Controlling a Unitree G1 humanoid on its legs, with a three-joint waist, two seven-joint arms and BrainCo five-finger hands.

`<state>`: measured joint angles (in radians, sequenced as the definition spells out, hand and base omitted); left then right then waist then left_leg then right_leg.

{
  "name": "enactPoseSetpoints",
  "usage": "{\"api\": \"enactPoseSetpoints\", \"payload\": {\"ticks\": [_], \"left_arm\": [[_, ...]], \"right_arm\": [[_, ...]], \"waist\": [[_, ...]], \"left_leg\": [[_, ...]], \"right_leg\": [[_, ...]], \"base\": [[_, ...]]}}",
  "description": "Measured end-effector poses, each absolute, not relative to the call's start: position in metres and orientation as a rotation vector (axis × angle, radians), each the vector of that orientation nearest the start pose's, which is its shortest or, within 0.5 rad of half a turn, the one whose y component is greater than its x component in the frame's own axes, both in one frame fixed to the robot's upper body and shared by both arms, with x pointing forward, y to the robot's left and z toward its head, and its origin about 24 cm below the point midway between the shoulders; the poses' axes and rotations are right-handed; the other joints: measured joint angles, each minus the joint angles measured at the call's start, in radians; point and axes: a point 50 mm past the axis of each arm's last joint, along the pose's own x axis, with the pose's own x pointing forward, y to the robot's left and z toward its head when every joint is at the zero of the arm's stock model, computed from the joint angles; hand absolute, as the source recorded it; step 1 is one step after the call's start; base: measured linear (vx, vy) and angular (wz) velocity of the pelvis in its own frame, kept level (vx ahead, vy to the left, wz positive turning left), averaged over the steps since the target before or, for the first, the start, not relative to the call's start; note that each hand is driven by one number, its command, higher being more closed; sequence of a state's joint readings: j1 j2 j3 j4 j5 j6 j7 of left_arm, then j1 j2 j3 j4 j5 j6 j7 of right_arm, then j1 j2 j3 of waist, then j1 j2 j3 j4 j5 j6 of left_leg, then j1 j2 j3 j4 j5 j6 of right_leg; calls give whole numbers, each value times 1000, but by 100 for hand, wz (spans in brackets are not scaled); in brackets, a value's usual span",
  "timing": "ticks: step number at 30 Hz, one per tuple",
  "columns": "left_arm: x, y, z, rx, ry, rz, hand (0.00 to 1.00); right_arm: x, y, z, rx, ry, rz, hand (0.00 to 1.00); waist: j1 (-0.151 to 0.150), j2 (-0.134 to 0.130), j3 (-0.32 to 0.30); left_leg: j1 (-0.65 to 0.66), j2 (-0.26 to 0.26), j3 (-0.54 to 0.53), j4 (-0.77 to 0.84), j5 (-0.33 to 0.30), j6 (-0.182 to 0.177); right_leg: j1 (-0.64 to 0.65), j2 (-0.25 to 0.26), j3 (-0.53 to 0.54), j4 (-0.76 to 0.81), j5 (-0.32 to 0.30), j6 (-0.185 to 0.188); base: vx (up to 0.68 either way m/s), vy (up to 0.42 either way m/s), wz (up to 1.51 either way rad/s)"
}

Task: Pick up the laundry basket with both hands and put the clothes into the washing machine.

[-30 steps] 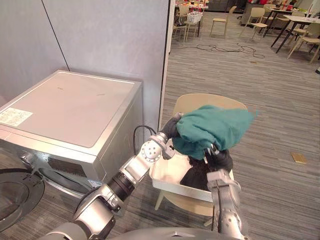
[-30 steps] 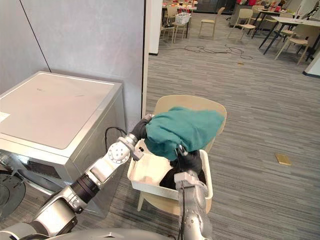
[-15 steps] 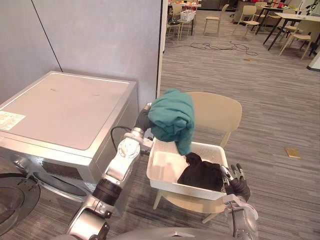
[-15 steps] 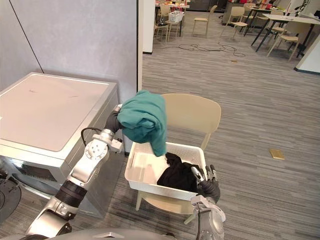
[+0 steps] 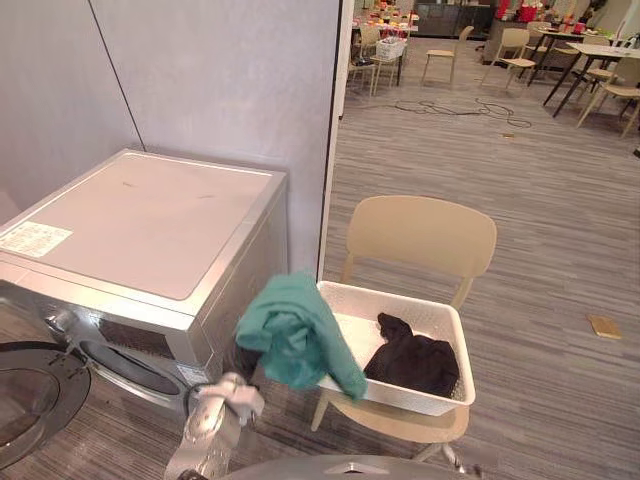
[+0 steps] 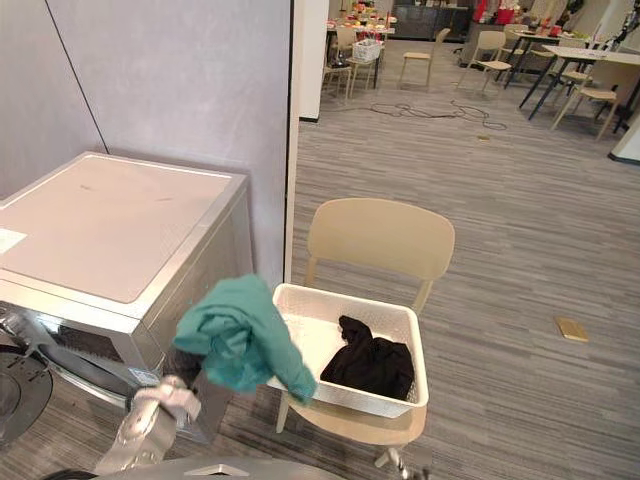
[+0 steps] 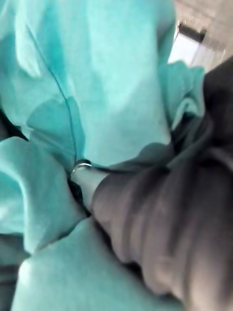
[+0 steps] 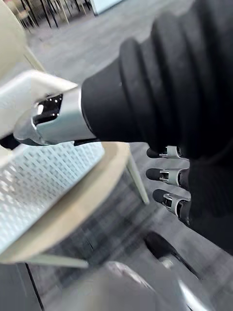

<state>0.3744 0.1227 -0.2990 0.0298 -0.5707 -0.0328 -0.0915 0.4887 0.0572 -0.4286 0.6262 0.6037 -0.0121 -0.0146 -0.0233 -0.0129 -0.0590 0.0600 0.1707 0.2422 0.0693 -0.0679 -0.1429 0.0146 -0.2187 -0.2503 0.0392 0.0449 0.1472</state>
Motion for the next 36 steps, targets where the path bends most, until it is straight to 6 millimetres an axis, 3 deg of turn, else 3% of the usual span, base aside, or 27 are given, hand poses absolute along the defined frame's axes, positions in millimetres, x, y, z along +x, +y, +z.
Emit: {"api": "enactPoseSetpoints", "payload": {"ticks": [5,9,14,17,20,23,25,26,28,29,30,31,32,33,36], "left_arm": [[124,113,-73,-550,620,-177,100],[119,116,-81,-536,664,-167,100],[117,120,-82,-537,666,-140,100],[116,123,-82,-537,666,-126,100],[119,128,-81,-546,648,-93,100],[128,133,-75,-572,591,-44,100],[135,130,-63,-590,529,-50,100],[140,129,-56,-602,493,-51,100],[142,128,-50,-608,464,-53,100],[144,129,-47,-610,448,-53,100],[146,130,-43,-612,426,-46,100],[149,127,-39,-623,401,-48,100],[150,125,-37,-627,394,-51,100],[152,119,-34,-646,379,-56,100],[160,107,-29,-649,358,-104,100]], "right_arm": [[-65,-202,-163,741,1145,-1065,0],[-66,-202,-165,731,1185,-1068,0],[-29,-208,-169,732,1119,-994,0],[-21,-209,-169,713,1116,-961,0],[-8,-211,-169,695,1102,-927,0],[6,-212,-169,656,1097,-874,0],[19,-215,-168,587,1097,-818,0],[24,-216,-168,563,1090,-799,0],[36,-220,-165,536,1063,-767,0],[43,-222,-164,527,1043,-750,0],[56,-220,-161,524,1005,-723,0],[69,-223,-157,510,956,-700,0],[74,-225,-154,505,935,-692,0],[82,-227,-150,510,890,-687,0],[73,-230,-152,549,889,-743,0]], "waist": [[-2,0,2],[-11,-2,3],[-5,1,7],[-4,2,16],[4,9,59],[24,7,123],[49,7,163],[63,-5,175],[73,0,182],[76,-18,180],[77,-36,189],[81,-18,193],[81,-8,189],[79,2,184],[54,12,142]], "left_leg": [[-7,-1,-23,0,0,0],[-4,-1,-22,1,2,-5],[22,11,17,9,-25,-12],[23,28,19,53,-51,-10],[-3,54,-14,141,-84,-10],[-75,69,-112,231,-83,-11],[-115,62,-167,230,-58,-11],[-138,48,-189,230,-30,-2],[-194,33,-211,246,21,17],[-204,17,-225,203,74,21],[-219,24,-212,246,66,42],[-247,67,-167,458,-25,88],[-245,92,-146,537,-46,93],[-214,139,-107,641,-61,104],[-173,242,-91,750,-59,112]], "right_leg": [[14,0,-17,-11,0,-1],[21,0,-23,-15,0,-2],[14,13,15,-8,-4,-4],[17,20,20,25,-29,-5],[24,29,5,86,-72,-8],[23,29,-67,161,-110,-4],[5,8,-136,232,-154,-10],[-18,-14,-166,281,-180,-15],[-38,-38,-212,327,-207,-27],[-51,-60,-237,337,-216,-41],[-54,-91,-278,342,-210,-53],[-50,-90,-297,359,-205,-55],[-47,-90,-306,368,-202,-59],[-31,-94,-320,370,-199,-61],[-31,-112,-394,341,-147,-40]], "base": [[8,-8,10],[9,-1,2],[-5,-4,-20],[28,-16,-8],[43,-36,20],[-26,-65,67],[-104,-101,108],[-103,-79,94],[-92,-68,84],[-124,-54,84],[-151,-44,75],[-141,-33,57],[-126,-1,38],[-145,59,43],[-153,181,70]]}}
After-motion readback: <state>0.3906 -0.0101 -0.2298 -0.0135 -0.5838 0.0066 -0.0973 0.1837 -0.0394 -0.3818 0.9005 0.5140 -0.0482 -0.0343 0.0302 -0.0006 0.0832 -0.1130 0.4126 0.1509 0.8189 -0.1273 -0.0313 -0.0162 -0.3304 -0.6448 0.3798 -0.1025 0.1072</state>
